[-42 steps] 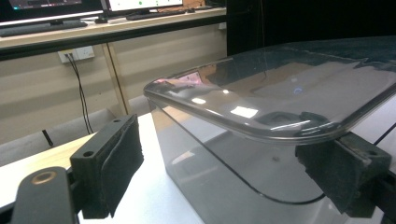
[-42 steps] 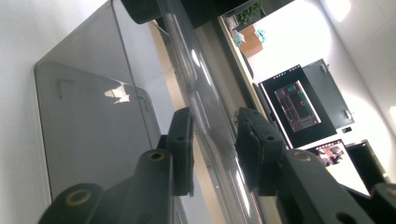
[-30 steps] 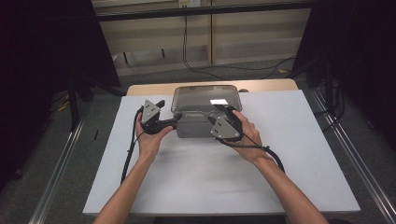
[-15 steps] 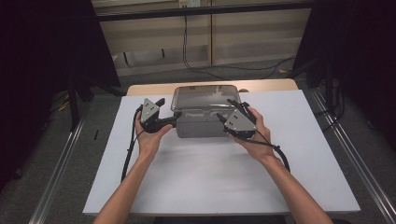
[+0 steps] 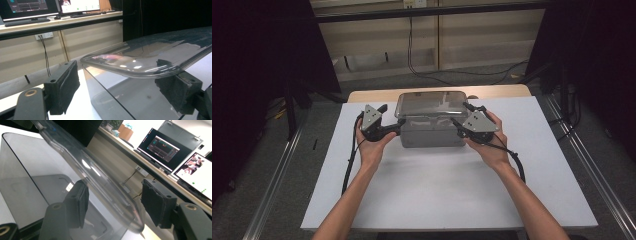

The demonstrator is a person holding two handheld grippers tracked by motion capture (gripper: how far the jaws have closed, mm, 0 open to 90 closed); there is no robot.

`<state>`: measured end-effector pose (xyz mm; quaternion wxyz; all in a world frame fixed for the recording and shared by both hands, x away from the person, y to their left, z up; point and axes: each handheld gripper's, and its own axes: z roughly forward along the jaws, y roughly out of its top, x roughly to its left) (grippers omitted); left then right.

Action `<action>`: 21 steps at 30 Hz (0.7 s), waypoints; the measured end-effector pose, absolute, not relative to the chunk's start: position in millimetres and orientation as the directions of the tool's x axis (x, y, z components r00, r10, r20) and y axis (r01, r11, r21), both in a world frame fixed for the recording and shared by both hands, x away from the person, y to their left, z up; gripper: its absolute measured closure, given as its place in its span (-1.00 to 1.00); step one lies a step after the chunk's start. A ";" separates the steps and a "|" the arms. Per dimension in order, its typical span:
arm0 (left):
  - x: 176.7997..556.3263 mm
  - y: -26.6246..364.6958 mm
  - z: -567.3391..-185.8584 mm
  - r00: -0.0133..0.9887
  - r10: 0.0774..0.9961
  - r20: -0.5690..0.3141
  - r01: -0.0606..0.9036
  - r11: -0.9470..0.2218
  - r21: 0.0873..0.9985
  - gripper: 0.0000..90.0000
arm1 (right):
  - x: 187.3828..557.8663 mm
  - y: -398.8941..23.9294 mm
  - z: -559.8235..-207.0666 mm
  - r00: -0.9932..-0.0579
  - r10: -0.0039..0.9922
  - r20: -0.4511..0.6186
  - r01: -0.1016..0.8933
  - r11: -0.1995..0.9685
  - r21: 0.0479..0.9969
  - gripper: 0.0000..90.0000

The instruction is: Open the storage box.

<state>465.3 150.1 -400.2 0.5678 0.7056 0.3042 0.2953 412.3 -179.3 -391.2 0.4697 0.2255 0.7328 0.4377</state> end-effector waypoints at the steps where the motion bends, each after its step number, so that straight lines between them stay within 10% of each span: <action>1: 465.9 150.4 -399.3 0.640 0.764 0.078 0.094 -0.178 0.980 -0.57 | 413.0 -179.7 -392.0 -0.461 0.743 -0.486 -0.076 0.512 0.856 -0.13; 21: 472.4 140.5 -386.7 0.693 0.713 0.105 0.066 -0.208 0.976 -0.30 | 422.3 -188.8 -390.6 -0.459 0.773 -0.438 -0.096 0.447 0.889 0.16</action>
